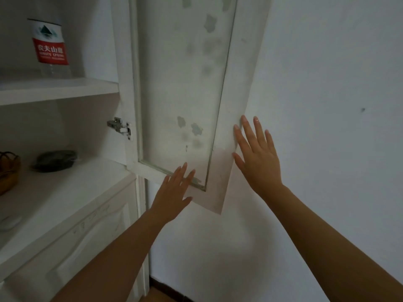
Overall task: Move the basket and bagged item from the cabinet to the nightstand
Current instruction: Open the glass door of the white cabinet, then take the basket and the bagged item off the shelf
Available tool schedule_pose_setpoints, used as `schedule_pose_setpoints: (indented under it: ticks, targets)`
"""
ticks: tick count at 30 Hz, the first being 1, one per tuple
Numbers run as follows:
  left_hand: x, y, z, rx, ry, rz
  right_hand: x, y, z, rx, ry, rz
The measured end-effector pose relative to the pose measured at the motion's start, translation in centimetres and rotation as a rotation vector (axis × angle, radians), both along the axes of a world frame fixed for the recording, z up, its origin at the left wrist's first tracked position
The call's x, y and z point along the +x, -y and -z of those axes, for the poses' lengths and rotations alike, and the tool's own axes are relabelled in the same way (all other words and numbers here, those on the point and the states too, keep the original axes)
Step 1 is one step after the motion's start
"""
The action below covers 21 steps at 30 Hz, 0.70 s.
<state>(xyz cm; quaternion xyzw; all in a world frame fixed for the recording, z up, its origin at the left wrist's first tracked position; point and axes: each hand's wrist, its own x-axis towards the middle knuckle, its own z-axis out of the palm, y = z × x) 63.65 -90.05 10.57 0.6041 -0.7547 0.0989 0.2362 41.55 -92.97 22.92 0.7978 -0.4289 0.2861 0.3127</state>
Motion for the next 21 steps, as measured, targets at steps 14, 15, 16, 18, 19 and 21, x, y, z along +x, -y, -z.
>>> schedule_pose_setpoints:
  ticks: [14, 15, 16, 18, 19, 21]
  targets:
    - [-1.0, 2.5, 0.1, 0.108, 0.088, -0.09, 0.8, 4.4, 1.5, 0.05, 0.07, -0.011]
    - [-1.0, 2.5, 0.0, 0.111, 0.099, -0.097, 1.0, 4.4, 1.6, 0.052, 0.076, -0.008]
    - [-1.0, 2.5, -0.1, 0.115, 0.109, -0.104, 1.2, 4.5, 1.6, 0.057, 0.085, -0.003]
    - [-1.1, 2.3, -0.4, 0.123, 0.113, -0.117, 1.6, 4.3, 1.7, 0.064, 0.121, 0.003]
    - [-1.1, 2.1, -0.7, 0.12, 0.104, -0.124, 1.9, 4.1, 1.7, 0.059, 0.143, -0.006]
    - [-1.0, 1.5, -1.6, 0.103, 0.047, -0.136, 2.6, 3.7, 1.5, 0.036, 0.189, -0.057]
